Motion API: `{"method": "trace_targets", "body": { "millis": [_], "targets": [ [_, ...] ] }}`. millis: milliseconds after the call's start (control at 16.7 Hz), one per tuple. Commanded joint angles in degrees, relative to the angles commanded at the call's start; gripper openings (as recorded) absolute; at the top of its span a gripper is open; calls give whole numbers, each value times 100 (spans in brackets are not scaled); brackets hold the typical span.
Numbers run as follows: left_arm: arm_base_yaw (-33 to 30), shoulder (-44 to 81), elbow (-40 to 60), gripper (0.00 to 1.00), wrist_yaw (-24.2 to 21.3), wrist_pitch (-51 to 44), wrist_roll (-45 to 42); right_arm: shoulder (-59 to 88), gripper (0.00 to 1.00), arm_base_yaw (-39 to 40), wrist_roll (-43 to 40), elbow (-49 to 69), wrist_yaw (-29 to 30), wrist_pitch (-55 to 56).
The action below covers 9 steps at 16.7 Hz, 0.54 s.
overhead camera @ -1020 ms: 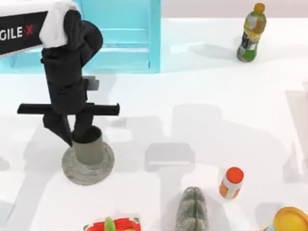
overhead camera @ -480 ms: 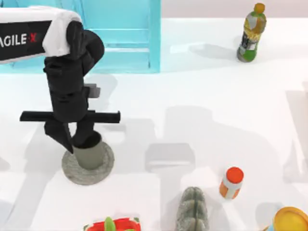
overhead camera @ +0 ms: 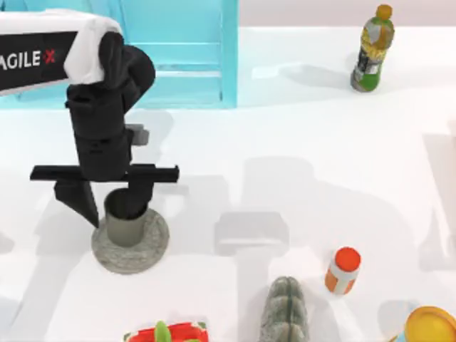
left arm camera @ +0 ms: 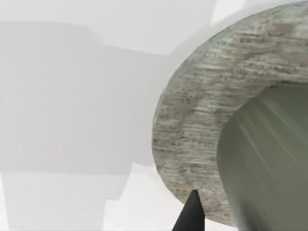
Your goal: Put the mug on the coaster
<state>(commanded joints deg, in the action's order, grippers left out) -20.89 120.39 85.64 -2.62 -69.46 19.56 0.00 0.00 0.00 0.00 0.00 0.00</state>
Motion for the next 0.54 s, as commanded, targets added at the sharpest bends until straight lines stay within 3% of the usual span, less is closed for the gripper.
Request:
{"method": "trace_targets", "body": {
  "millis": [180, 540],
  "targets": [
    [0, 0, 0, 98, 0, 0, 0, 0, 100, 0, 0, 0, 0, 0],
    [0, 0, 0, 100, 0, 0, 0, 0, 100, 0, 0, 0, 0, 0]
  ]
}}
